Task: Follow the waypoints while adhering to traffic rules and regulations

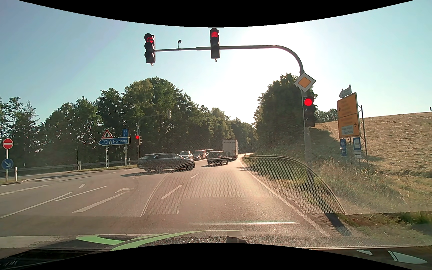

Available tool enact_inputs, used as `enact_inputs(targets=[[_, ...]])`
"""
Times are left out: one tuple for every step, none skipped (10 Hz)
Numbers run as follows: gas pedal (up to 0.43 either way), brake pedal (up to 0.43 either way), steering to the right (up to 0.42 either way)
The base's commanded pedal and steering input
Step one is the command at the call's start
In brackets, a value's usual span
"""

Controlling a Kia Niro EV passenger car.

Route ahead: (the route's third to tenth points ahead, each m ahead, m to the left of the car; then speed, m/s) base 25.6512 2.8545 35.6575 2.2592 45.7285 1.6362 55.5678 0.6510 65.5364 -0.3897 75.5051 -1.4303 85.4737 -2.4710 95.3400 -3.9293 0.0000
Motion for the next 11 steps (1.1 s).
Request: enact_inputs(targets=[[0.0, 0.256, 0.005], [0.0, 0.25, 0.005], [0.0, 0.25, 0.005], [0.0, 0.256, 0.005], [0.0, 0.256, 0.005], [0.0, 0.256, 0.005], [0.0, 0.256, 0.005], [0.0, 0.256, 0.005], [0.0, 0.256, 0.005], [0.0, 0.256, 0.005], [0.0, 0.226, 0.005]])
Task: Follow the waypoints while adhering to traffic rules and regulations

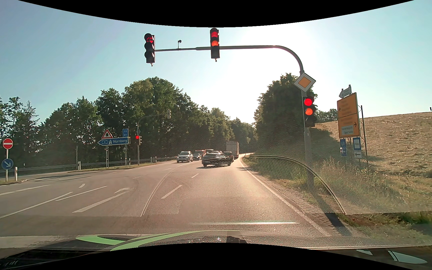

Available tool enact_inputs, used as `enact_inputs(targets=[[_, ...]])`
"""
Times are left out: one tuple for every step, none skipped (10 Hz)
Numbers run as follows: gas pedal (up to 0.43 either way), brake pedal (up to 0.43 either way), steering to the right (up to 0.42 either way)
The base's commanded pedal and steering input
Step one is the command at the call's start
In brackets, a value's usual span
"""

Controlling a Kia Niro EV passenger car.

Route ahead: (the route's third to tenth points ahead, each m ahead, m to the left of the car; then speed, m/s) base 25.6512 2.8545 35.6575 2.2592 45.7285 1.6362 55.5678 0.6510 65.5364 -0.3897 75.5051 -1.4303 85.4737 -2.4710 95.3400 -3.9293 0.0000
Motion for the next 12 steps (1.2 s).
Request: enact_inputs(targets=[[0.0, 0.0, 0.005], [0.0, 0.0, 0.005], [0.197, 0.0, 0.005], [0.28, 0.0, 0.005], [0.358, 0.0, 0.005], [0.429, 0.0, 0.005], [0.449, 0.0, 0.005], [0.48, 0.0, 0.005], [0.5, 0.0, 0.006], [0.512, 0.0, 0.006], [0.52, 0.0, 0.006], [0.531, 0.0, 0.006]])
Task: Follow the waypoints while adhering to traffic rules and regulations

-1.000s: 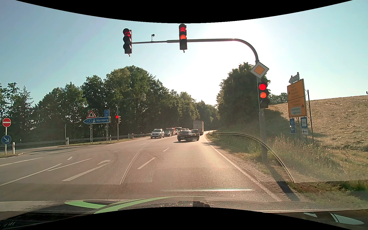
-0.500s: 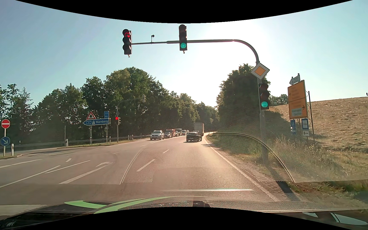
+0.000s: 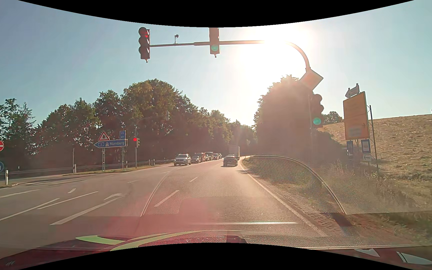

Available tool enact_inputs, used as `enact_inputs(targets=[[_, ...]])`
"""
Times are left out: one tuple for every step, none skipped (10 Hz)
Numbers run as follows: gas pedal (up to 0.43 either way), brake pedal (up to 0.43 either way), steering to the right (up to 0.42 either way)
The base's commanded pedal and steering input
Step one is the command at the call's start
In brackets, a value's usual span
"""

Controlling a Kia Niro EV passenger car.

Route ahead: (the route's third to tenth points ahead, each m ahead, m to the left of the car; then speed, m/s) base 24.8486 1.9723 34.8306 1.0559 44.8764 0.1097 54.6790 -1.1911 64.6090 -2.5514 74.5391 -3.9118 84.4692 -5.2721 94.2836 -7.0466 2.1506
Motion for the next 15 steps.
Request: enact_inputs(targets=[[0.531, 0.0, 0.006], [0.531, 0.0, 0.006], [0.531, 0.0, 0.006], [0.531, 0.0, 0.006], [0.531, 0.0, 0.006], [0.531, 0.0, 0.006], [0.531, 0.0, 0.006], [0.531, 0.0, 0.006], [0.531, 0.0, 0.006], [0.531, 0.0, 0.006], [0.531, 0.0, 0.006], [0.52, 0.0, 0.006], [0.512, 0.0, 0.006], [0.512, 0.0, 0.006], [0.512, 0.0, 0.006]])
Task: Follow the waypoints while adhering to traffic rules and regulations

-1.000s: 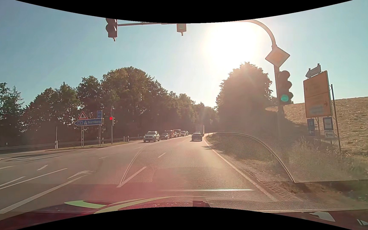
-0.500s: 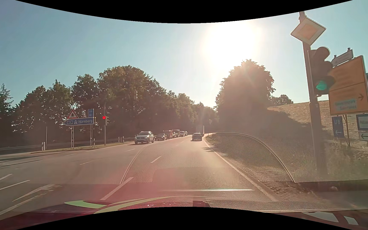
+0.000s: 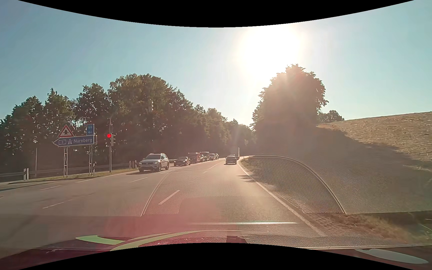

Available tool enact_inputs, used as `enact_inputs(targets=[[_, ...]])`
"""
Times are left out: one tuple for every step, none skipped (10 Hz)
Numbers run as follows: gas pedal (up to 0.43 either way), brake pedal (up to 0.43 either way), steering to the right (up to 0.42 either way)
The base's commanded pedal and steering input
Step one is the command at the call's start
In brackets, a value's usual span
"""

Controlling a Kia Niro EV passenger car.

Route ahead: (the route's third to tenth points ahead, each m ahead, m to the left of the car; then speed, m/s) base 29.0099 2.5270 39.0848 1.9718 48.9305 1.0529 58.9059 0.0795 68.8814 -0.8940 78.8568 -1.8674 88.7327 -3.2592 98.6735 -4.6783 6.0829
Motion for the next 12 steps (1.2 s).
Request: enact_inputs(targets=[[0.512, 0.0, 0.006], [0.512, 0.0, 0.006], [0.512, 0.0, 0.006], [0.512, 0.0, 0.006], [0.5, 0.0, 0.006], [0.5, 0.0, 0.006], [0.5, 0.0, 0.006], [0.5, 0.0, 0.006], [0.5, 0.0, 0.006], [0.488, 0.0, 0.006], [0.488, 0.0, 0.006], [0.488, 0.0, 0.006]])
